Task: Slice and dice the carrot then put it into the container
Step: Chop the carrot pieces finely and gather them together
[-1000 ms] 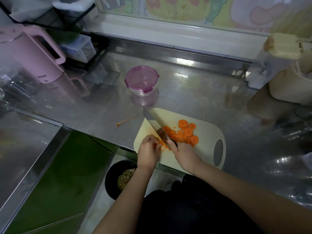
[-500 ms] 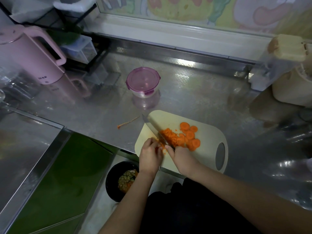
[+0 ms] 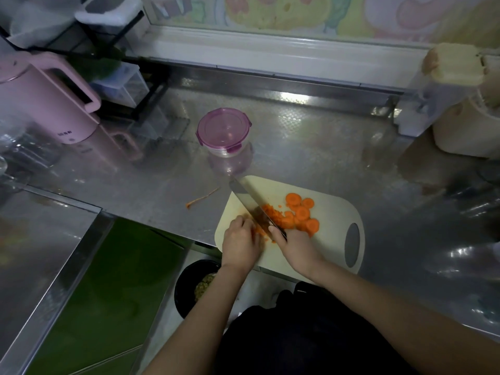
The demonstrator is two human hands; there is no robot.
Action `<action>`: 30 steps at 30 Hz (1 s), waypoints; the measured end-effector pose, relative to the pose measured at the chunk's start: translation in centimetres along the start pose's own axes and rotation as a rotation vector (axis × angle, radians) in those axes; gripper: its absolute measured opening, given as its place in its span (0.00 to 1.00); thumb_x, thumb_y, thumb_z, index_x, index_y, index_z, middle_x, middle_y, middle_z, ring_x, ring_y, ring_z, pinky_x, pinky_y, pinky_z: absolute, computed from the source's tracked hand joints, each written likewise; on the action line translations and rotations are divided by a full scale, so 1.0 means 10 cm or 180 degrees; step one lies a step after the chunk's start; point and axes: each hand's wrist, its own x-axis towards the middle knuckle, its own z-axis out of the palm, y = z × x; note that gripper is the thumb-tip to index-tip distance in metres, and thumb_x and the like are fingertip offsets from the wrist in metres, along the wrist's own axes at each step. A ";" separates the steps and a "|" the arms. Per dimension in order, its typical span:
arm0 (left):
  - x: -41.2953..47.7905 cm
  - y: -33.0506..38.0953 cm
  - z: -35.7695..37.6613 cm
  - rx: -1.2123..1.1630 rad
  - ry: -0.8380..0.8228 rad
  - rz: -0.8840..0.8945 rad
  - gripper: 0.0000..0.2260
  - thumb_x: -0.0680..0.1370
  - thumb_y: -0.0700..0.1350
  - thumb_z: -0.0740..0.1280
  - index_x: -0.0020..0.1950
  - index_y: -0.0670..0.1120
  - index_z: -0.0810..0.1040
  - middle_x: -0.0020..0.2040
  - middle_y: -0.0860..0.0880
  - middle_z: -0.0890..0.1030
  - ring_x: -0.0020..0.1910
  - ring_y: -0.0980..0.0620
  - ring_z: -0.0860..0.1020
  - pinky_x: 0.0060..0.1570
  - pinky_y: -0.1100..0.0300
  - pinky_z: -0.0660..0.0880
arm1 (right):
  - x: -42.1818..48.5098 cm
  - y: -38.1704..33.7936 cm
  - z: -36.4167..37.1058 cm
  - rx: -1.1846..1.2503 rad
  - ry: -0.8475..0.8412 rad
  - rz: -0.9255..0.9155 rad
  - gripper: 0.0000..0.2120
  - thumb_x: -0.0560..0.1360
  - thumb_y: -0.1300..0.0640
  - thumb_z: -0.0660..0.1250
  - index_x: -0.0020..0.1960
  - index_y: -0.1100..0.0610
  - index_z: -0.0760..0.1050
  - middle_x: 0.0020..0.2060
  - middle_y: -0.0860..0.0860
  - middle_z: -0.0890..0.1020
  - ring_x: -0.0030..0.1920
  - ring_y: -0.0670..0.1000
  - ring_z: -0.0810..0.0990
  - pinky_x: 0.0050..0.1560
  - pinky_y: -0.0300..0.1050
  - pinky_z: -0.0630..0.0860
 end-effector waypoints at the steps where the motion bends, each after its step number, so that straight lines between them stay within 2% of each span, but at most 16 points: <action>1: 0.02 0.00 -0.03 0.0029 -0.0067 0.0014 0.10 0.76 0.43 0.63 0.55 0.42 0.75 0.54 0.45 0.74 0.55 0.45 0.72 0.54 0.54 0.68 | -0.01 0.00 0.00 0.0010 0.0006 0.0014 0.22 0.81 0.45 0.53 0.53 0.60 0.78 0.46 0.56 0.82 0.49 0.54 0.79 0.45 0.41 0.69; 4: 0.05 -0.01 -0.12 0.0106 -0.0129 0.0106 0.14 0.77 0.46 0.63 0.61 0.45 0.72 0.58 0.47 0.73 0.59 0.47 0.70 0.59 0.58 0.62 | -0.02 -0.01 -0.03 0.0034 0.0027 -0.0015 0.20 0.81 0.45 0.53 0.44 0.57 0.76 0.36 0.51 0.78 0.41 0.52 0.77 0.39 0.40 0.64; 6: 0.04 -0.05 -0.15 0.0155 -0.0066 0.0164 0.17 0.77 0.49 0.63 0.64 0.47 0.69 0.62 0.48 0.71 0.64 0.48 0.68 0.63 0.59 0.58 | -0.03 -0.05 -0.07 0.0038 0.0036 -0.0029 0.22 0.81 0.45 0.53 0.41 0.59 0.75 0.32 0.50 0.75 0.38 0.52 0.75 0.37 0.44 0.63; 8: 0.00 -0.11 -0.16 0.0328 -0.0183 0.0167 0.27 0.76 0.55 0.64 0.71 0.47 0.63 0.70 0.48 0.65 0.71 0.49 0.60 0.70 0.57 0.51 | -0.04 -0.05 -0.07 0.0083 0.0046 -0.0082 0.25 0.81 0.45 0.53 0.43 0.63 0.76 0.33 0.54 0.77 0.39 0.55 0.77 0.41 0.46 0.69; 11: -0.07 -0.16 -0.13 0.0563 -0.0584 0.0047 0.40 0.73 0.62 0.65 0.76 0.46 0.52 0.76 0.49 0.55 0.76 0.50 0.49 0.73 0.54 0.43 | -0.06 -0.06 -0.04 0.0230 0.0051 -0.0181 0.24 0.81 0.45 0.53 0.53 0.64 0.78 0.45 0.58 0.82 0.48 0.57 0.80 0.52 0.49 0.74; 13: -0.11 -0.17 -0.10 0.0510 -0.0687 -0.0042 0.40 0.74 0.61 0.66 0.77 0.44 0.50 0.77 0.48 0.54 0.76 0.50 0.50 0.73 0.54 0.44 | -0.07 -0.07 -0.02 0.0243 -0.0024 -0.0166 0.22 0.81 0.46 0.53 0.53 0.61 0.78 0.45 0.57 0.82 0.48 0.55 0.79 0.52 0.46 0.74; 14: -0.12 -0.16 -0.08 0.0440 -0.0658 -0.0041 0.39 0.74 0.59 0.66 0.77 0.44 0.51 0.76 0.47 0.55 0.75 0.49 0.52 0.73 0.55 0.47 | -0.08 -0.07 -0.02 0.0190 -0.0064 -0.0134 0.20 0.81 0.46 0.53 0.46 0.58 0.78 0.40 0.54 0.81 0.44 0.53 0.78 0.46 0.42 0.71; 16: -0.14 -0.15 -0.07 0.0316 -0.0529 0.0019 0.34 0.76 0.54 0.65 0.76 0.44 0.55 0.75 0.47 0.59 0.73 0.49 0.57 0.71 0.58 0.51 | -0.09 -0.08 -0.01 0.0031 -0.0086 -0.0077 0.21 0.82 0.47 0.53 0.32 0.52 0.69 0.29 0.48 0.73 0.33 0.47 0.73 0.33 0.37 0.63; 18: -0.16 -0.13 -0.06 0.0285 -0.0410 0.0077 0.28 0.78 0.49 0.63 0.75 0.45 0.57 0.72 0.48 0.62 0.70 0.49 0.60 0.68 0.59 0.54 | -0.07 -0.09 0.00 -0.0057 -0.0121 -0.0027 0.23 0.82 0.47 0.52 0.30 0.51 0.64 0.26 0.47 0.70 0.29 0.44 0.69 0.29 0.35 0.61; 20: -0.18 -0.13 -0.04 0.0318 -0.0350 0.0103 0.26 0.79 0.46 0.62 0.75 0.45 0.58 0.71 0.48 0.63 0.69 0.49 0.61 0.67 0.60 0.56 | -0.07 -0.08 0.02 -0.0139 -0.0118 -0.0045 0.21 0.82 0.46 0.52 0.31 0.51 0.64 0.27 0.46 0.69 0.31 0.46 0.69 0.30 0.35 0.60; 22: -0.19 -0.13 -0.01 0.0400 -0.0239 0.0148 0.26 0.79 0.43 0.61 0.75 0.44 0.57 0.71 0.48 0.63 0.69 0.50 0.61 0.66 0.61 0.57 | -0.06 -0.06 0.04 -0.0235 -0.0099 -0.0049 0.21 0.81 0.45 0.52 0.34 0.52 0.68 0.29 0.47 0.71 0.36 0.49 0.73 0.35 0.39 0.64; 24: -0.20 -0.12 0.01 0.0563 -0.0187 0.0187 0.26 0.79 0.40 0.59 0.75 0.44 0.55 0.71 0.48 0.62 0.69 0.49 0.60 0.66 0.60 0.57 | -0.06 -0.05 0.06 -0.0385 -0.0065 -0.0041 0.24 0.81 0.43 0.52 0.42 0.60 0.76 0.35 0.54 0.79 0.40 0.55 0.78 0.42 0.45 0.72; 26: -0.23 -0.08 0.02 0.0739 -0.0188 0.0204 0.26 0.79 0.38 0.57 0.76 0.43 0.54 0.72 0.47 0.61 0.70 0.48 0.60 0.67 0.59 0.58 | -0.05 -0.06 0.09 -0.0551 -0.0034 -0.0003 0.28 0.80 0.42 0.51 0.47 0.65 0.77 0.41 0.60 0.81 0.44 0.59 0.80 0.46 0.49 0.76; 28: -0.24 -0.05 0.03 0.0886 -0.0217 0.0160 0.25 0.79 0.37 0.58 0.75 0.41 0.55 0.71 0.44 0.63 0.69 0.46 0.62 0.67 0.56 0.61 | -0.04 -0.09 0.10 -0.0735 -0.0079 0.0032 0.27 0.81 0.43 0.51 0.47 0.65 0.76 0.42 0.62 0.82 0.45 0.60 0.80 0.43 0.46 0.75; 30: -0.24 -0.04 0.04 0.0946 -0.0242 0.0071 0.27 0.74 0.36 0.66 0.72 0.38 0.63 0.66 0.42 0.71 0.64 0.44 0.70 0.62 0.54 0.68 | -0.04 -0.13 0.08 -0.0941 -0.0234 0.0049 0.24 0.82 0.44 0.49 0.50 0.62 0.75 0.40 0.60 0.80 0.47 0.61 0.80 0.39 0.45 0.70</action>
